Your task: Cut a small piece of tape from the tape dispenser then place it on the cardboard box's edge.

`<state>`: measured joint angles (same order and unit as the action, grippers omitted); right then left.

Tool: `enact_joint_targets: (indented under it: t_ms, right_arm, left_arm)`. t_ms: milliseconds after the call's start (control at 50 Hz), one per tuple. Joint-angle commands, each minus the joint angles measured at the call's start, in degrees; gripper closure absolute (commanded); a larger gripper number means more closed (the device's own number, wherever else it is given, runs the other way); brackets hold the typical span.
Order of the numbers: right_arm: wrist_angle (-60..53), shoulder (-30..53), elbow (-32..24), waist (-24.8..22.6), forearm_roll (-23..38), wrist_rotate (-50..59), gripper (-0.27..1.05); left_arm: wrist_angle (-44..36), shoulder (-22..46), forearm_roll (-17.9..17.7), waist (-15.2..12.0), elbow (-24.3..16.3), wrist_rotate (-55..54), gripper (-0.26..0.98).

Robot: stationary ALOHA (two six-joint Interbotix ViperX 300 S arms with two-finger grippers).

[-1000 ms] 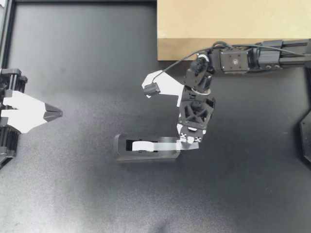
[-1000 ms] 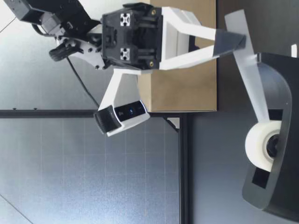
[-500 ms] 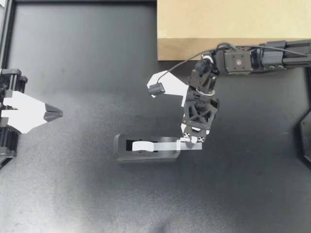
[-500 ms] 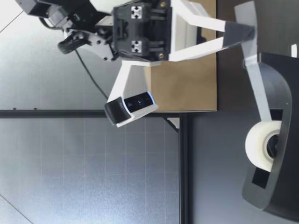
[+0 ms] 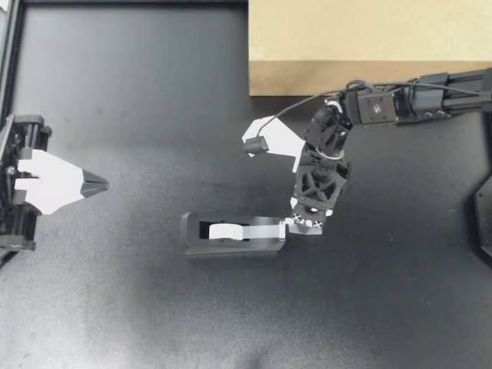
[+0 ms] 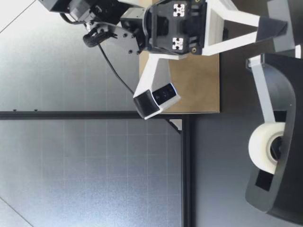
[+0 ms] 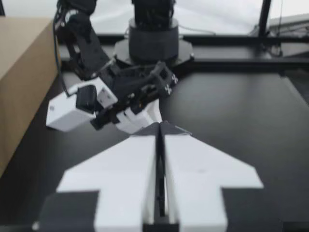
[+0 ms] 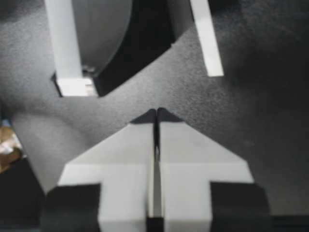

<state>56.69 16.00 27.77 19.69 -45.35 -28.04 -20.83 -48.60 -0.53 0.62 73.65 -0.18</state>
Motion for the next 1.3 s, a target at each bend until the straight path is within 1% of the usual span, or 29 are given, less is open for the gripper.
enact_joint_targets:
  t_ms: [0, 120, 180, 240, 340, 480, 520, 640, 800, 1000, 1080, 1280]
  right_arm:
    - [-1.58, -6.24, -0.79, 0.18, 1.41, 0.44, 0.88]
    - [-4.39, -11.95, -1.49, -0.18, 4.22, 1.05, 0.88]
    - [-5.71, -14.41, -2.2, -0.7, 5.54, 1.93, 0.88]
    - [-6.68, -16.52, -3.34, -2.02, 7.47, 3.25, 0.88]
    - [-6.5, -18.02, -5.27, -3.87, 11.6, 5.45, 0.88]
    - [-6.33, -18.46, -8.35, -6.42, 18.9, 10.99, 0.88]
    - [-6.06, -18.63, -9.58, -7.47, 22.06, 13.1, 0.88]
    - [-3.96, -18.54, -13.36, -9.76, 29.0, 17.93, 0.88]
    - [0.62, -17.14, -18.63, -11.78, 34.37, 21.27, 0.88]
    - [2.81, -14.24, -23.47, -12.74, 35.07, 21.27, 0.88]
    - [3.34, -13.1, -24.79, -12.92, 35.16, 21.01, 0.88]
    - [4.66, -11.16, -27.42, -13.01, 35.24, 20.74, 0.88]
  left_arm:
    - [-0.53, 1.93, -0.35, 0.09, -2.02, 0.0, 0.81]
    - [-0.62, 4.66, -0.79, 0.09, -3.16, -0.09, 0.78]
    - [-0.88, 6.24, -0.88, 0.09, -3.96, -0.18, 0.75]
    - [-1.67, 8.17, -0.79, 0.09, -4.75, -0.26, 0.68]
    - [-3.78, 10.9, -0.88, 0.09, -5.71, -0.26, 0.54]
    - [-7.73, 15.12, -0.88, 0.09, -6.94, -0.53, 0.28]
    - [-9.14, 16.52, -0.88, 0.09, -7.29, -0.53, 0.25]
    - [-14.15, 21.8, -0.97, 0.09, -8.44, -0.53, 0.27]
    - [-19.78, 29.53, -1.05, 0.09, -11.34, -0.18, 0.27]
    - [-21.62, 35.33, -1.05, 0.09, -14.77, 0.79, 0.27]
    - [-21.71, 36.74, -1.14, 0.09, -16.0, 0.97, 0.27]
    - [-22.85, 38.76, -2.55, 0.09, -17.4, 2.29, 0.27]
